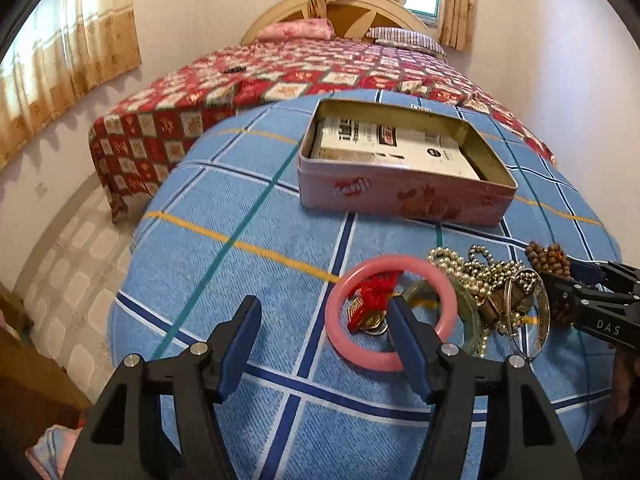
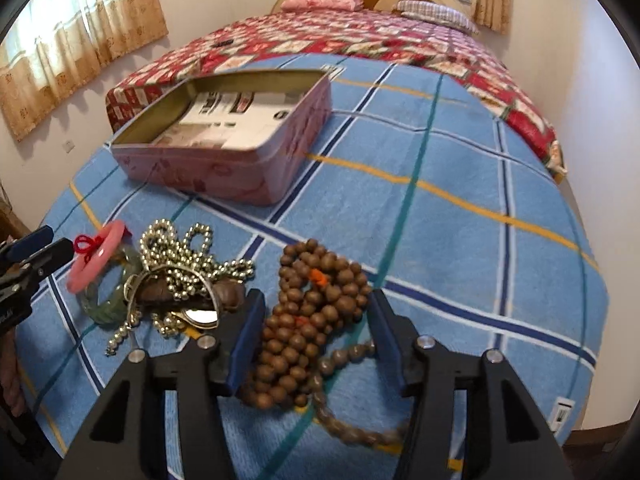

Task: Organize jewelry
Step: 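Close the left tool on the pink bangle while the right tool grasps the brown mala, then carry both into the pink tin and open both tools to release them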

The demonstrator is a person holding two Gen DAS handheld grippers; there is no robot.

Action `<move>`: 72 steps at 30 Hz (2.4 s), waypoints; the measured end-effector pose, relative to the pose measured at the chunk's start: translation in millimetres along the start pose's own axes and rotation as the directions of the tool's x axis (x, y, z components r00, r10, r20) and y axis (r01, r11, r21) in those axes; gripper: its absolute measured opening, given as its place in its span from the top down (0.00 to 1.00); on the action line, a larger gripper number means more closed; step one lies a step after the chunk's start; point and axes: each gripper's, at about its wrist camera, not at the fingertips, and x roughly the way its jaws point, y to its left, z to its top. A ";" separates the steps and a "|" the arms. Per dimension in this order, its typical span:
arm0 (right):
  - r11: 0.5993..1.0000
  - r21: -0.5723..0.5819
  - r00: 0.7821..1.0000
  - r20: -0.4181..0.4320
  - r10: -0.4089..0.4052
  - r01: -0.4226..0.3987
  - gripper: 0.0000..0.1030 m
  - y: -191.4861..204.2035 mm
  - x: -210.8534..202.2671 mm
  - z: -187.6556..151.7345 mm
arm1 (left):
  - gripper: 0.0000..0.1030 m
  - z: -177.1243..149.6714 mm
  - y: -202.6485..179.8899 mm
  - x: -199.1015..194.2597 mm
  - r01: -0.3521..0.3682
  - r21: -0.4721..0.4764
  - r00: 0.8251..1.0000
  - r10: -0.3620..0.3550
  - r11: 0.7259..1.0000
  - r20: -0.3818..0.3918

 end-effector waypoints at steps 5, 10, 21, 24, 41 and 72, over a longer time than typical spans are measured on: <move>1.000 -0.012 1.000 0.002 0.014 -0.014 0.58 -1.6 1.8 1.8 | 0.38 -1.3 -6.6 5.8 0.040 0.017 0.999 -0.040 0.999 -0.029; 0.999 -0.020 0.999 0.013 0.051 -0.051 0.70 -1.2 0.8 2.0 | 0.62 -4.8 -14.3 11.1 0.089 0.024 0.993 -0.087 0.996 -0.078; 0.998 -0.016 0.998 0.034 0.061 -0.061 0.71 -0.7 -0.9 0.0 | 0.71 -3.6 -11.4 1.4 0.064 0.012 0.995 -0.063 0.998 -0.077; 0.998 -0.015 0.997 0.038 0.060 -0.060 0.71 -0.8 -1.4 -0.7 | 0.71 -3.8 -9.2 2.1 0.070 0.000 0.994 -0.070 0.998 -0.082; 0.998 -0.023 0.996 0.056 0.066 -0.065 0.73 0.9 -7.7 -0.3 | 0.71 -6.1 -7.6 11.1 -0.025 0.034 0.994 0.029 0.999 -0.104; 0.995 -0.038 0.983 0.157 0.099 -0.094 0.76 2.1 -32.5 27.3 | 0.92 44.2 -15.9 -27.3 0.092 0.103 0.990 -0.102 0.990 0.094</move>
